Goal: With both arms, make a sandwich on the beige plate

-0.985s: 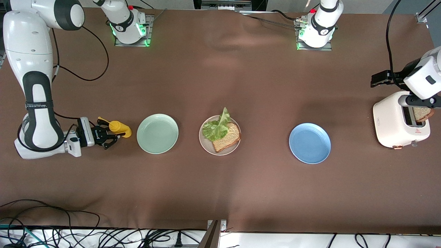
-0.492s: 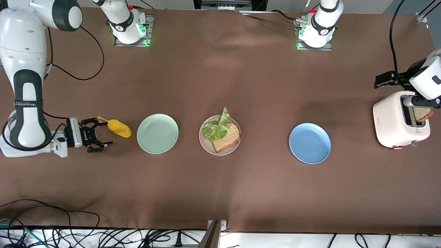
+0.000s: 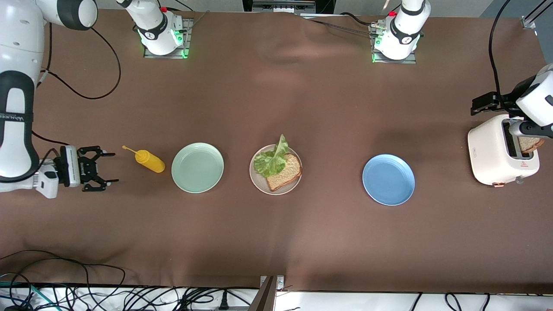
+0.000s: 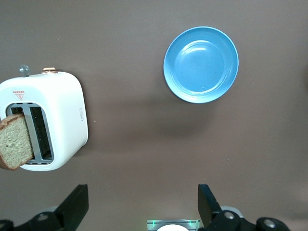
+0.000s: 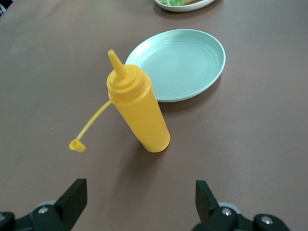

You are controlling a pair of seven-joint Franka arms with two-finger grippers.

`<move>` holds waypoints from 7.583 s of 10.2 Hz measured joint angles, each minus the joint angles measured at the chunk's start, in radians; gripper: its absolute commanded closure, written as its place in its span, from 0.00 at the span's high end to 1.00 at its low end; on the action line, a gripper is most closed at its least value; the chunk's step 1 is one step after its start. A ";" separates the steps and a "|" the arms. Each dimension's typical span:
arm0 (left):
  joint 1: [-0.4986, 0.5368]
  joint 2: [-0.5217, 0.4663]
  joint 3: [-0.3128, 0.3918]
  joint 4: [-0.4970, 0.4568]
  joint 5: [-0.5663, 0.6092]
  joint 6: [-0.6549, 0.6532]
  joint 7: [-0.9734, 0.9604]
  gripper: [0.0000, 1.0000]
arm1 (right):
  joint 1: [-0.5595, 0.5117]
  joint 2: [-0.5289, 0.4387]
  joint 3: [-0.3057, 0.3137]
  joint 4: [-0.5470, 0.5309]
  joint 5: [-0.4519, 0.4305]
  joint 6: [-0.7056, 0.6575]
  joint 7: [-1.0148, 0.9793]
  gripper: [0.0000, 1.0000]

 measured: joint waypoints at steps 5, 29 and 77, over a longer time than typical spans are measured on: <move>0.003 0.000 0.002 0.002 0.000 -0.001 0.004 1.00 | 0.047 -0.186 0.003 -0.024 -0.210 -0.021 0.478 1.00; 0.496 0.321 0.038 -0.016 0.059 0.288 0.567 0.94 | 0.131 -0.775 0.201 -0.337 -0.647 0.081 2.066 1.00; -0.255 0.595 -0.135 0.032 -1.069 0.550 -0.213 0.00 | 0.127 -0.774 0.164 -0.302 -0.644 0.036 2.064 1.00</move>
